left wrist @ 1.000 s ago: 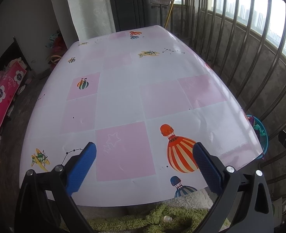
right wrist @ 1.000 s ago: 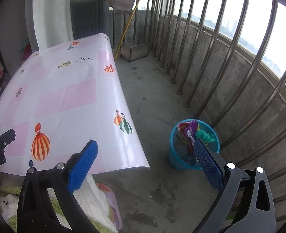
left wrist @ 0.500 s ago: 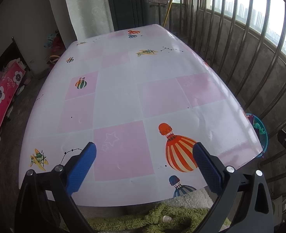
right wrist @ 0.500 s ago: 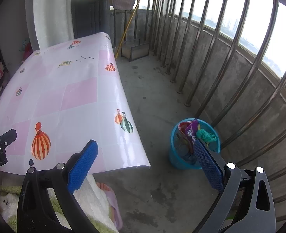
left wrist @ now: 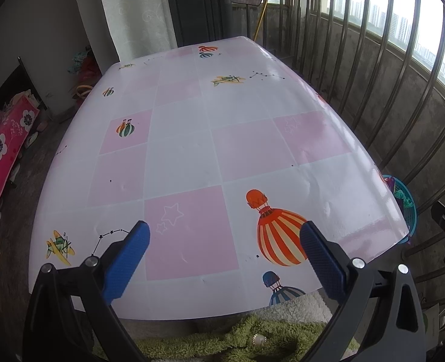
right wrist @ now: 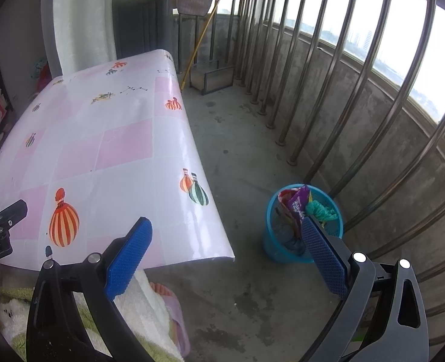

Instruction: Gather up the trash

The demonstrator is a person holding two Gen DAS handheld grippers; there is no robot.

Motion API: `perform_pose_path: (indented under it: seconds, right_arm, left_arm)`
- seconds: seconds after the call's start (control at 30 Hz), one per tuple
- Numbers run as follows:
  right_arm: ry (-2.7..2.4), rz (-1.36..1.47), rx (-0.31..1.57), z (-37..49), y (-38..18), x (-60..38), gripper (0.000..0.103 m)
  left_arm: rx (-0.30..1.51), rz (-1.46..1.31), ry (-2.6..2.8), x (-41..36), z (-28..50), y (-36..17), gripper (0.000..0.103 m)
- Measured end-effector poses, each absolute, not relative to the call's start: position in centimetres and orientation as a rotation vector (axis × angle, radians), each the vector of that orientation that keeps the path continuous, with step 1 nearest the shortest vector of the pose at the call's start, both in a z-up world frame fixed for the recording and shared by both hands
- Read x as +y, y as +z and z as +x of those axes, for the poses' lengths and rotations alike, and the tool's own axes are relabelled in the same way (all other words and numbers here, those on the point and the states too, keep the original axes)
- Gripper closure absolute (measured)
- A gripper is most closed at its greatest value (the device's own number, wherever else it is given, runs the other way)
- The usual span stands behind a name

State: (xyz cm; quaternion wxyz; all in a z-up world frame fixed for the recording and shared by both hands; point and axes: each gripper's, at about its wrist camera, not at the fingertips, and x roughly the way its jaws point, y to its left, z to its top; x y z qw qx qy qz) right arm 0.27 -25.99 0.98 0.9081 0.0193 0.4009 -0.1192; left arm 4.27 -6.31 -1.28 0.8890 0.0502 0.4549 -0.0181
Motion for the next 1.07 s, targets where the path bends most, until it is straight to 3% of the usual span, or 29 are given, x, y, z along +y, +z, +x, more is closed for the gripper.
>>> perform_pose_path:
  seconds: [1.07]
  right_arm:
    - [-0.234,0.027,0.826,0.73,1.15,-25.88,0.008]
  left_arm:
    - [0.942,0.102,-0.038,-6.08,4.43,-1.26,0.006]
